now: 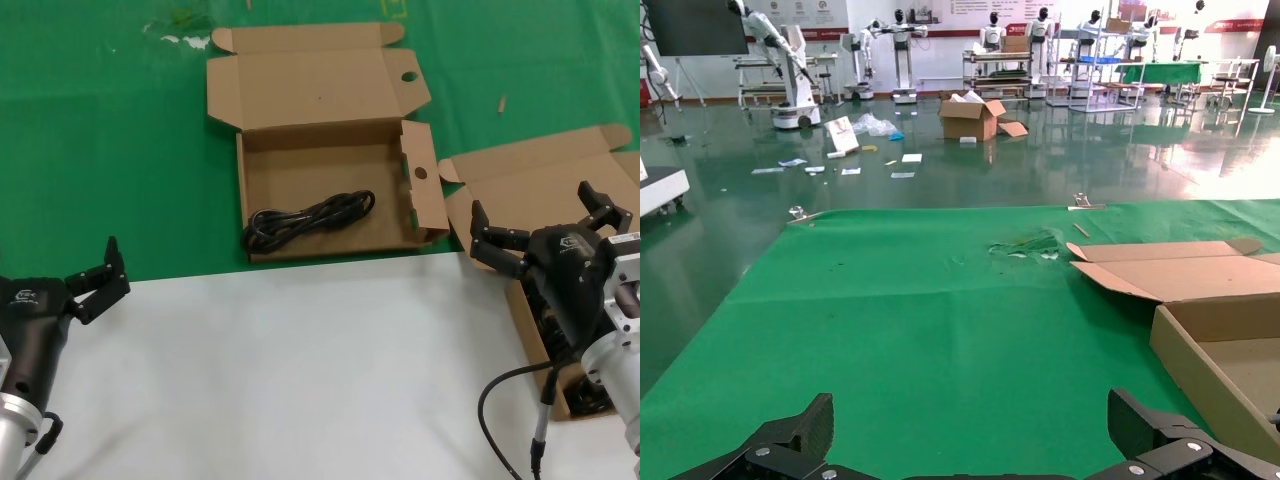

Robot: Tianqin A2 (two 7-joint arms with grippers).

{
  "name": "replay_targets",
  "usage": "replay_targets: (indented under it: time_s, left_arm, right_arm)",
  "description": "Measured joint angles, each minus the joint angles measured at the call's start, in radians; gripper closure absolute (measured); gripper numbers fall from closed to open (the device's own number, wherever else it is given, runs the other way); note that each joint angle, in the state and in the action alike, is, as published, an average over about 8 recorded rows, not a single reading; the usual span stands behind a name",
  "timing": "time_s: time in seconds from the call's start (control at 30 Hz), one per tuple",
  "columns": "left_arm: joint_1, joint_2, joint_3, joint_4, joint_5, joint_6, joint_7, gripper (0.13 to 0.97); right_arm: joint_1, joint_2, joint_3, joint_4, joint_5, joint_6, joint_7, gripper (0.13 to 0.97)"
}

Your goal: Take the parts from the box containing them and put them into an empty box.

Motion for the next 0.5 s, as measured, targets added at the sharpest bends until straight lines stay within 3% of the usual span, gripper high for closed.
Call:
replay_targets:
  time_s: [0.5]
  left_arm:
    - [0.000, 0.000, 0.000, 0.000, 0.000, 0.000, 0.000, 0.132]
  right_arm:
    - [0.000, 0.000, 0.000, 0.000, 0.000, 0.000, 0.000, 0.129]
